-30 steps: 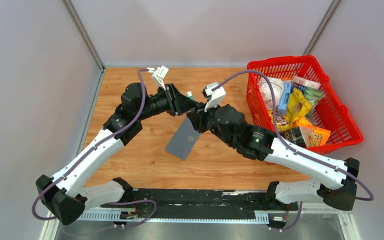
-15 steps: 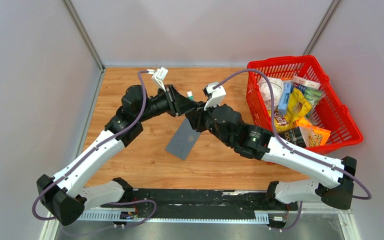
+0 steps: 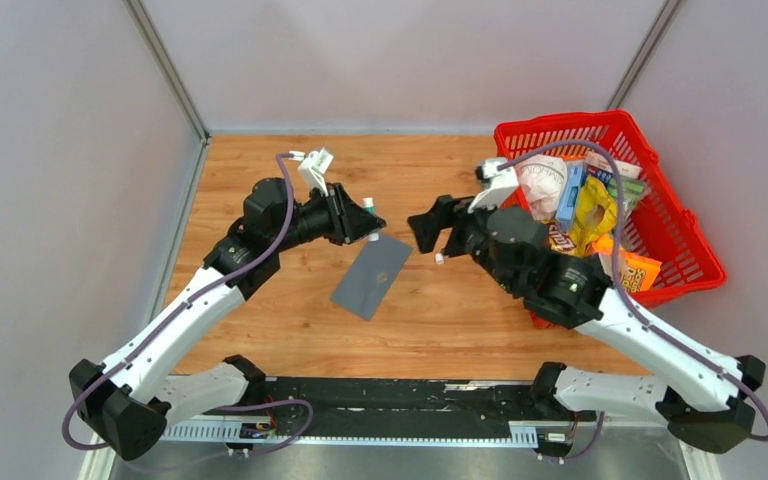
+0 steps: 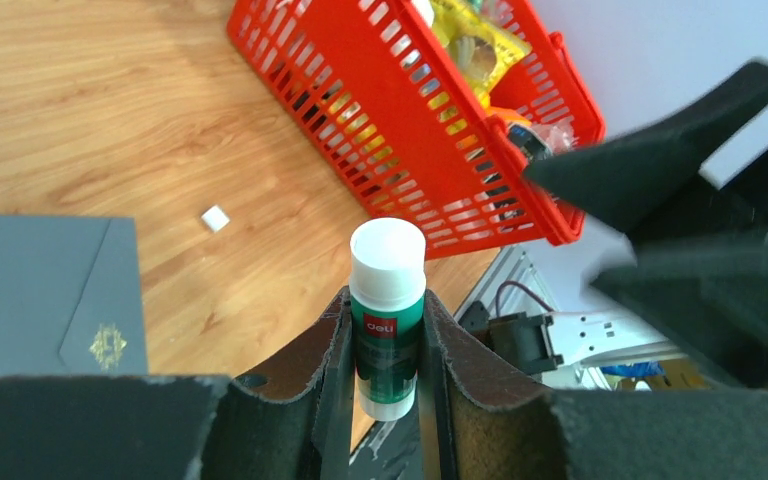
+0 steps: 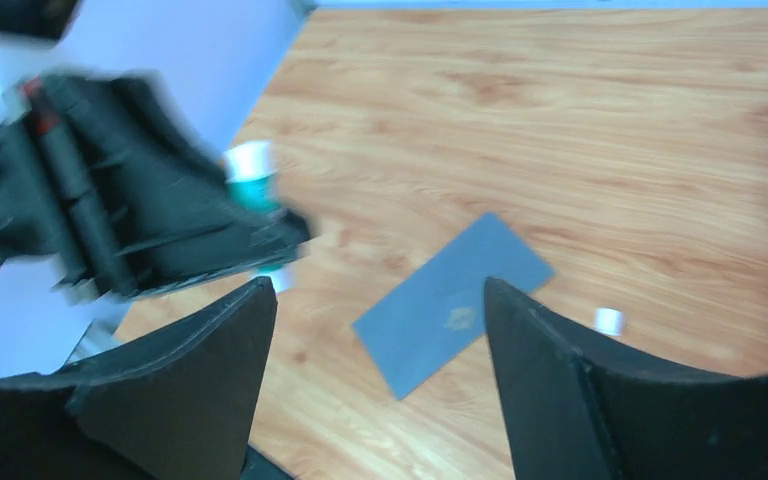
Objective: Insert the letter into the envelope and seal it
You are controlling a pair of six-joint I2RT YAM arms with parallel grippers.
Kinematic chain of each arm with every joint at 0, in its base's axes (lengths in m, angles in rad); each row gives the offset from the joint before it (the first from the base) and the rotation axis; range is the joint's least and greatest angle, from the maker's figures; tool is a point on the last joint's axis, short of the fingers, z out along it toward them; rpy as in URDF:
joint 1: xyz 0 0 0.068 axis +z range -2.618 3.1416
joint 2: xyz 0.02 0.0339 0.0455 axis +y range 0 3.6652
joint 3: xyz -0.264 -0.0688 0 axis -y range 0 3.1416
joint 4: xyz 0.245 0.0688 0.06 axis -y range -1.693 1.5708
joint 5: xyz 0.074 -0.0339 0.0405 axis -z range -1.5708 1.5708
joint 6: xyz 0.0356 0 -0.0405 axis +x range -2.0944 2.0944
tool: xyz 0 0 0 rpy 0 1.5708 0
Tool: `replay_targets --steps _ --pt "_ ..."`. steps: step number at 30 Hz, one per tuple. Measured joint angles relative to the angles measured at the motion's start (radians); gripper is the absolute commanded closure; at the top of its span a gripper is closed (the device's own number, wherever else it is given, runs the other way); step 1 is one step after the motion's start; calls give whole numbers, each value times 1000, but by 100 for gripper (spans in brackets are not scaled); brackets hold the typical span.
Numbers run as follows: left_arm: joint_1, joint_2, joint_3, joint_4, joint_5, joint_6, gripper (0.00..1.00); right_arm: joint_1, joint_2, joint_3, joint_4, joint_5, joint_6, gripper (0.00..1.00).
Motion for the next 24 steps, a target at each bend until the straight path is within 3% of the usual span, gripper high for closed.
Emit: replay_targets --steps 4,8,15,24 --pt "20 -34 -53 -16 38 10 100 -179 -7 21 -145 -11 48 25" --pt "25 -44 -97 -15 121 11 100 -320 140 30 -236 -59 56 30" --pt "25 -52 -146 -36 215 21 100 -364 505 52 -321 -107 -8 32" --pt "25 -74 -148 -58 253 42 100 -378 704 102 -320 -133 -56 37"
